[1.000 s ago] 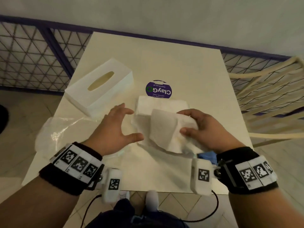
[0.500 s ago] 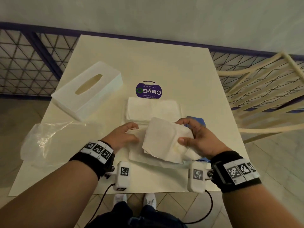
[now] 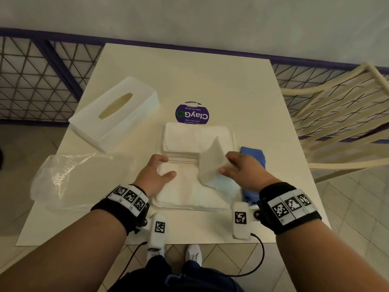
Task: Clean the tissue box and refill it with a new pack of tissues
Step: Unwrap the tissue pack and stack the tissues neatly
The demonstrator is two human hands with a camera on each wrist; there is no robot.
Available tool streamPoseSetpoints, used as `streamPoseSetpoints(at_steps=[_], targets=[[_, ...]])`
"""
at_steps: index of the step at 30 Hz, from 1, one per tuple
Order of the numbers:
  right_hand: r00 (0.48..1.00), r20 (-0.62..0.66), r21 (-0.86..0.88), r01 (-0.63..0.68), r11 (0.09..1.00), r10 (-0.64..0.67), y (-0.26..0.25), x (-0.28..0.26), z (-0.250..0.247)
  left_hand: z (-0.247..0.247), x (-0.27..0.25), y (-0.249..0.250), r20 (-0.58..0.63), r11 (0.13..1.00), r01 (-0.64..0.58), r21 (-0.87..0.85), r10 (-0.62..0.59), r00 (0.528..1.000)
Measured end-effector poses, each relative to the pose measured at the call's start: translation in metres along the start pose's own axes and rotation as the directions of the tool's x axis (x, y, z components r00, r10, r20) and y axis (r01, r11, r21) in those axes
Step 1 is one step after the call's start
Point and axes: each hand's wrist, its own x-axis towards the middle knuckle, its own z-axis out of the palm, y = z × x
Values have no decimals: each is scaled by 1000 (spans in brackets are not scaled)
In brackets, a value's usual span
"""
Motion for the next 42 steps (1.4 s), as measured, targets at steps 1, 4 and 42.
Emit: streamPoseSetpoints(at_steps=[1, 4, 42], targets=[[999, 30, 16, 42, 999, -42, -7, -1, -1, 1, 0, -1, -8, 999, 2, -38, -3, 1000], [969, 132, 219, 177, 959, -209, -29, -6, -1, 0, -1, -5, 8, 950, 111, -293, -114, 993], [942, -43, -199, -334, 921, 333, 25, 19, 53, 5, -12, 4, -111, 990, 24, 140, -9, 994]])
